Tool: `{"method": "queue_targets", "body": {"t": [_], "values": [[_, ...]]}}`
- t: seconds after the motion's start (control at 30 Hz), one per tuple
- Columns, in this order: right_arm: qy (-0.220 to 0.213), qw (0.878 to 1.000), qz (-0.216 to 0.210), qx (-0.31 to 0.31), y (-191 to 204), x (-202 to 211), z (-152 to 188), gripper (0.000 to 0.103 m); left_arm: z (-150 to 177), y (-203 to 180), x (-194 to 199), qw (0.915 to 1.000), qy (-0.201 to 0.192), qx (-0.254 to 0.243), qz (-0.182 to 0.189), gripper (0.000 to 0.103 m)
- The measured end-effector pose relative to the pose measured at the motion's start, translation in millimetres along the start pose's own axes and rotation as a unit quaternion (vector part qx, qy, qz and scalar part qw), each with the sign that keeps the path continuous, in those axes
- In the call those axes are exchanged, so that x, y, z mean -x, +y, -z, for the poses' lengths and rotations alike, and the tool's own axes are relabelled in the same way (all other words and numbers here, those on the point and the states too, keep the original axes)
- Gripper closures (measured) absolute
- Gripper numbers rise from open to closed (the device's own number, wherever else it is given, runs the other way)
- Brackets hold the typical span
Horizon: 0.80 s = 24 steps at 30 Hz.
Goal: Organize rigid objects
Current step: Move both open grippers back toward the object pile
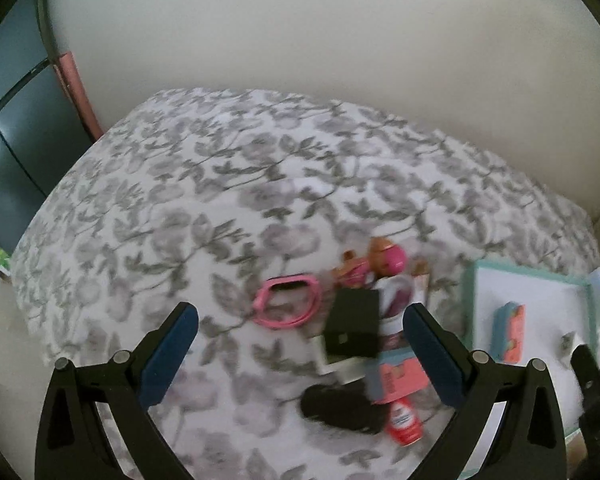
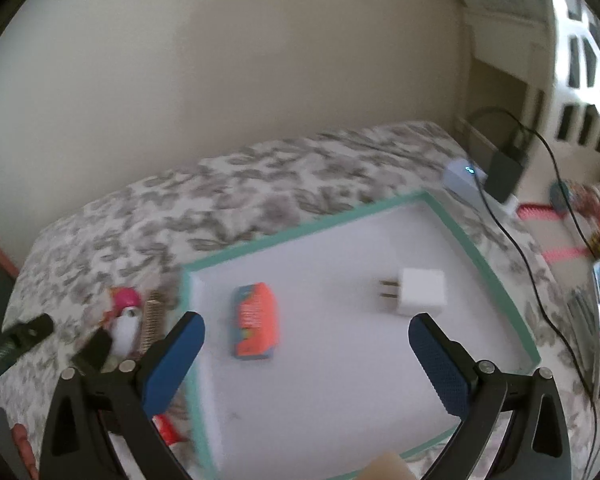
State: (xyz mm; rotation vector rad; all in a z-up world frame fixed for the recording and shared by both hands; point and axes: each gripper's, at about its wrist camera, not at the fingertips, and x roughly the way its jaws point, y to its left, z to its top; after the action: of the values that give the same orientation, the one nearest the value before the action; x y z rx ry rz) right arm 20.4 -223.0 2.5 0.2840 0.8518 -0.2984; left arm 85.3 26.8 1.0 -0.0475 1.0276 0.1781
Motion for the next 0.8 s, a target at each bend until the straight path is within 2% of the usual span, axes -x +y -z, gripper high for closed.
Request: {"method": "queue_targets", "body": {"t": [0.17,0.33,0.47,0.57,0.7,0.8], "values": [[0.007,0.999,-0.031,0.04,32.4,6.8,6.4,0.0,2.7,25.3,-1.1,0.9993,0.018,0.033,0.007,0.001],[0.051,0.993,-0.078,0.075,65.9,-3.8,20.1,0.0,4.8,39.9,-0.9,0.9983,0.025,0.05,0.014,0.001],[0.079,0.987,-0.088,0.107,85.0,-13.5,35.4,0.0,11.0,44.5,-9.6,0.997,0.048,0.058,0.018,0.001],[0.11,0.981,-0.095,0.131,96.9,-21.8,48.2,0.0,16.5,44.0,-24.6,0.9945,0.08,0.064,0.022,0.001],[0.134,0.976,-0.089,0.143,99.7,-31.1,58.1,0.0,26.7,33.3,-43.2,0.9906,0.122,0.049,0.039,0.001],[0.151,0.978,-0.084,0.121,90.1,-36.4,57.6,0.0,34.9,20.2,-54.3,0.9879,0.148,0.019,0.044,0.001]]}}
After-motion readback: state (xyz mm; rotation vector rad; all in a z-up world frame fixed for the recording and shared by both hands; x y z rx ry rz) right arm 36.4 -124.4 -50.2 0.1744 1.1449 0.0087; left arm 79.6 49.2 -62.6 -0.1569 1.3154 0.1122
